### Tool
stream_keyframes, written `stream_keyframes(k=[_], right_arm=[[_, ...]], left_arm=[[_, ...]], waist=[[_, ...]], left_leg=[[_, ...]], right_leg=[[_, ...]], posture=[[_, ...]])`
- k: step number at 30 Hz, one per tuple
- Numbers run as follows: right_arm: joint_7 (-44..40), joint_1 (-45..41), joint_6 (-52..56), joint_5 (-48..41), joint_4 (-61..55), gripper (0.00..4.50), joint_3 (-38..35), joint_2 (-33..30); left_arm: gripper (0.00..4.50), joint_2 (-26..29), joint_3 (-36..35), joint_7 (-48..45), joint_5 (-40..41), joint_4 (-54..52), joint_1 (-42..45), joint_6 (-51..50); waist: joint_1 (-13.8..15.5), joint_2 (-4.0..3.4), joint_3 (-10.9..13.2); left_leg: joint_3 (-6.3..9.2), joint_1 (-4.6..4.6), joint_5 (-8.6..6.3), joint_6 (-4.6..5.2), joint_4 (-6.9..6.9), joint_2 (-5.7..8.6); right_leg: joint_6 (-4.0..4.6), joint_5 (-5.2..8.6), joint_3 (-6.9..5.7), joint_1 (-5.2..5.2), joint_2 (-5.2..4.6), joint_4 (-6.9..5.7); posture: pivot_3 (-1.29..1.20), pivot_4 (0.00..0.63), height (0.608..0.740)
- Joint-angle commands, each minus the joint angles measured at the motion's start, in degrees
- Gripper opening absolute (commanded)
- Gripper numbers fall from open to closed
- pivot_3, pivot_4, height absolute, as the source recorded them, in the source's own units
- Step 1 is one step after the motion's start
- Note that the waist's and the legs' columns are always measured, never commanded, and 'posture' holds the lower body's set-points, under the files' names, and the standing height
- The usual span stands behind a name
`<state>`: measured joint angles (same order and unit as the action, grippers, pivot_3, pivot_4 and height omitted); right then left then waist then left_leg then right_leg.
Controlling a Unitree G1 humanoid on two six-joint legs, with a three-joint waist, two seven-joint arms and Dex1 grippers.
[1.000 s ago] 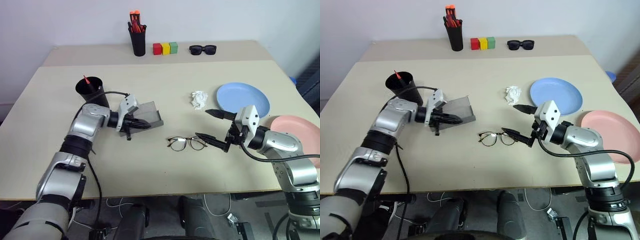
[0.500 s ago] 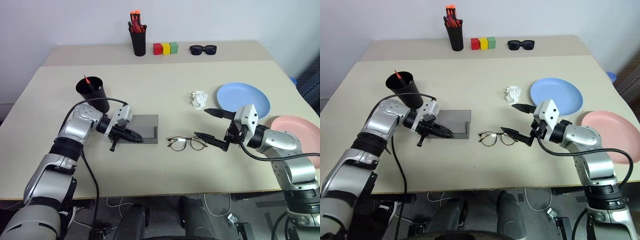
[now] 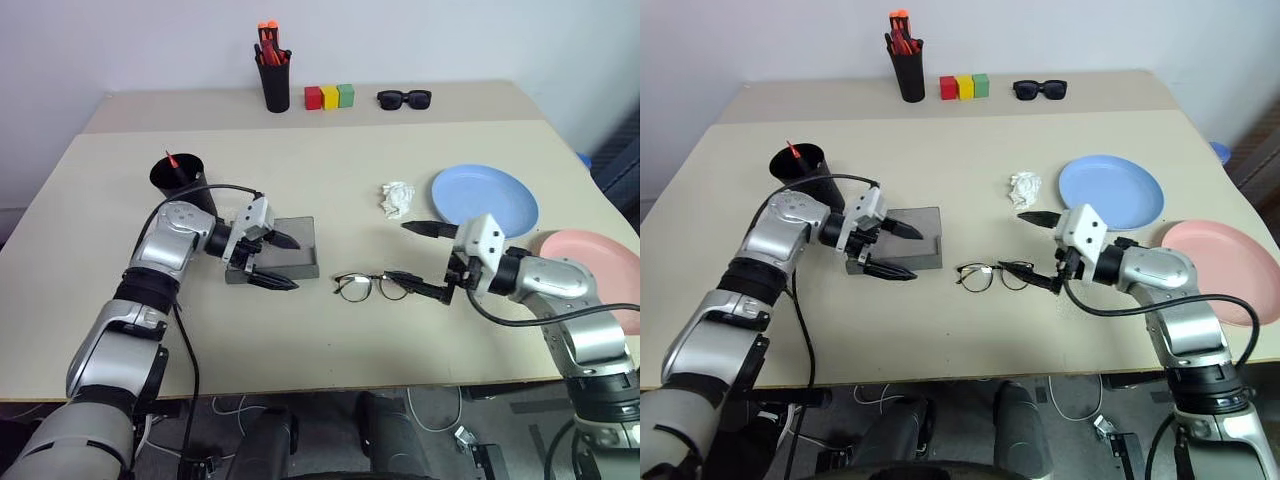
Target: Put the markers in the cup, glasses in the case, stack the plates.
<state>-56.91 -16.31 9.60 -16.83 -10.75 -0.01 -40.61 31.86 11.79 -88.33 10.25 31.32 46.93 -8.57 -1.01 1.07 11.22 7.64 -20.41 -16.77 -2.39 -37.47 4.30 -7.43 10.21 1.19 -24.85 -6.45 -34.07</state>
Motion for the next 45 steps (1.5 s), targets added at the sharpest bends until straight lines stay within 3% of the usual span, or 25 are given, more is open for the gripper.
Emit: stream_keyframes(k=[1, 9, 17, 26, 29, 32, 43, 45], right_arm=[[0.4, -1.7, 1.3, 3.4, -2.3, 4.5, 2.0, -2.1], [1.8, -7.1, 13.2, 9.8, -9.5, 4.5, 8.9, -5.4], [0.0, -12.7, 29.9, 12.0, -10.5, 4.5, 16.4, -6.8], [-0.9, -14.9, 27.9, 14.2, -7.5, 4.5, 19.3, -7.2], [-1.3, -14.7, 26.1, 15.3, -6.2, 3.68, 19.8, -7.5], [-0.9, -14.7, 23.7, 17.5, -5.3, 2.26, 20.4, -7.6], [-2.0, -14.9, 23.5, 17.9, -4.9, 2.26, 20.2, -7.0], [-1.7, -15.1, 20.9, 19.4, -3.4, 1.73, 20.8, -7.0]], left_arm=[[4.42, 2.4, -6.0, 1.7, 6.2, -9.4, -3.2, -6.5], [4.42, 3.5, -19.3, 11.2, 20.1, -25.7, -17.3, -19.7], [4.42, 7.8, -25.1, 12.1, 18.4, -38.6, -33.6, -5.3], [4.42, 8.2, -25.4, 16.3, 19.5, -43.4, -39.2, -2.1], [4.5, 8.1, -24.3, 17.0, 18.3, -43.8, -39.8, -0.3], [4.5, 8.1, -23.5, 17.8, 18.5, -43.5, -39.2, 0.0], [4.5, 8.2, -21.6, 18.6, 18.9, -41.9, -37.3, 0.4], [4.5, 8.2, -21.5, 18.7, 19.0, -41.8, -37.1, 0.3]], waist=[[-0.1, 0.0, 0.0], [0.0, -0.03, 0.0], [0.5, -0.02, 0.0], [0.4, -0.02, 0.0], [0.3, -0.02, 0.0], [0.3, -0.02, 0.0], [0.3, -0.02, 0.0], [0.3, -0.02, 0.0]], left_leg=[[0.0, 0.0, 0.0, 0.0, 0.0, 0.0], [0.0, -0.01, 0.0, 0.0, 0.02, -0.05], [-0.01, -0.08, 0.0, -0.02, 0.06, -0.1], [-0.02, -0.07, 0.0, -0.02, 0.08, -0.08], [-0.04, -0.04, 0.0, -0.02, 0.1, -0.08], [-0.04, -0.04, 0.0, -0.02, 0.1, -0.08], [-0.05, -0.04, 0.0, -0.02, 0.11, -0.08], [-0.04, -0.04, 0.0, -0.02, 0.11, -0.07]], right_leg=[[0.0, 0.0, 0.0, 0.0, 0.0, 0.0], [0.01, 0.0, 0.03, -0.07, -0.01, -0.02], [0.05, 0.0, 0.02, -0.12, -0.05, 0.06], [0.05, 0.01, -0.01, -0.07, -0.07, 0.1], [0.04, 0.01, -0.01, -0.08, -0.07, 0.1], [0.05, 0.01, -0.01, -0.08, -0.06, 0.1], [0.04, 0.0, -0.01, -0.08, -0.06, 0.1], [0.04, 0.01, -0.01, -0.08, -0.06, 0.1]], posture=[[0.0, 0.15, 0.74], [0.0, 0.15, 0.74], [0.0, 0.15, 0.74], [0.0, 0.15, 0.74], [0.0, 0.15, 0.74], [0.0, 0.15, 0.74], [0.0, 0.15, 0.74], [0.0, 0.15, 0.74]])
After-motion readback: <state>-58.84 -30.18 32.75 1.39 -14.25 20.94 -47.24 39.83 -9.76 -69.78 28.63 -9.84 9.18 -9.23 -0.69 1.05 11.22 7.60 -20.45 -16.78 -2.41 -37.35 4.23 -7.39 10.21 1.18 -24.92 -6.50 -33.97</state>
